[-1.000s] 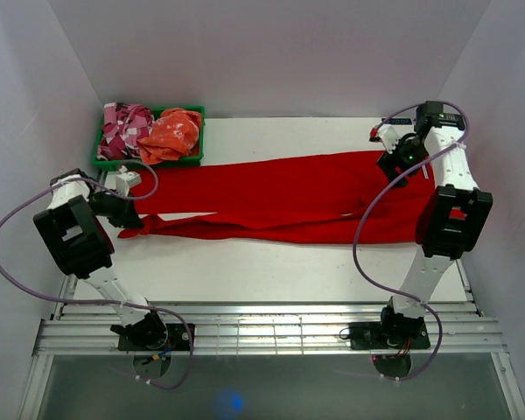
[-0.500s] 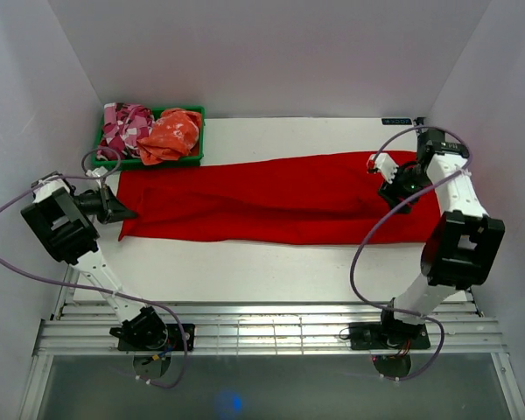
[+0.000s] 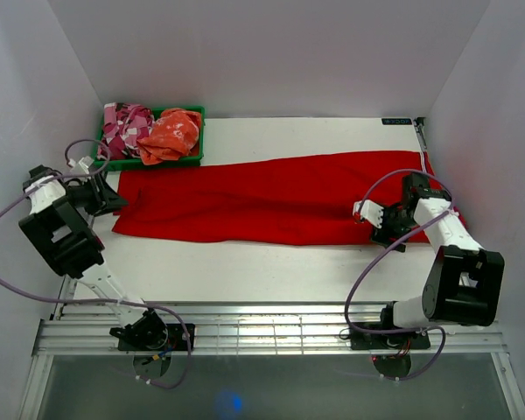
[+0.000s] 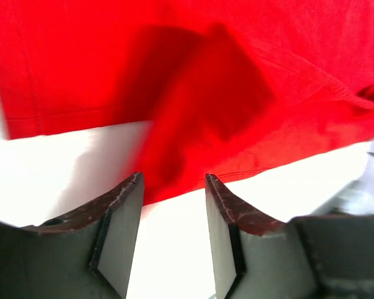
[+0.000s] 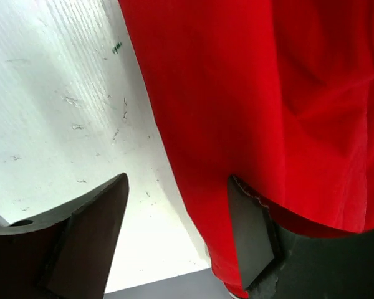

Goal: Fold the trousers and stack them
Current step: Flatten the trousers out

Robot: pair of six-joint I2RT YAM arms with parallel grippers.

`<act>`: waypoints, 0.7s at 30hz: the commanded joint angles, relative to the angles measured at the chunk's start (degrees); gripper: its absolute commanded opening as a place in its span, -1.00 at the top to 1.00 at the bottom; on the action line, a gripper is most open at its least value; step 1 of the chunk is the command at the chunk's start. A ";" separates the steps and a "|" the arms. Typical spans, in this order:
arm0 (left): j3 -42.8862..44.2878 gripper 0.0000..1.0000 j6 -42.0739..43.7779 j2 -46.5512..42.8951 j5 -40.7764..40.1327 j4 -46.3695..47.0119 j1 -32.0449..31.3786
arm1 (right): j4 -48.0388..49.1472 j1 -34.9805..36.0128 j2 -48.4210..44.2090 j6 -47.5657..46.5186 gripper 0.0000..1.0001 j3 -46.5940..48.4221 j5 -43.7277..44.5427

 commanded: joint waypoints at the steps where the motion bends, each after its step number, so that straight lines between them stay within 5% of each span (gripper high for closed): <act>1: -1.39 -0.11 7.92 -10.60 -2.53 2.17 0.20 | 9.36 -0.30 -3.95 -2.92 -0.48 -2.79 2.34; 5: -6.39 -0.13 21.87 -15.96 -4.38 0.24 -2.35 | 19.11 -0.30 -3.17 -3.36 -0.59 -8.24 5.50; 8: -13.42 -0.14 27.35 -20.62 -7.63 0.76 -6.56 | 24.84 -0.30 -0.46 -2.30 -0.46 -9.66 6.74; 11: -20.02 -0.14 30.17 -23.79 -12.02 3.75 -11.13 | 22.86 -0.22 3.24 -1.43 0.28 -5.63 6.39; 12: -21.25 -0.14 30.61 -23.97 -13.07 5.32 -12.01 | 18.14 -0.22 4.12 -0.29 0.66 -3.61 5.52; 14: -23.54 -0.12 29.57 -23.54 -15.80 7.70 -13.69 | 11.71 -0.30 5.70 0.59 0.84 3.94 2.28; 21: -21.61 -0.04 27.36 -14.75 -18.26 10.96 -14.13 | -25.83 0.14 11.33 -4.33 0.85 27.15 -7.41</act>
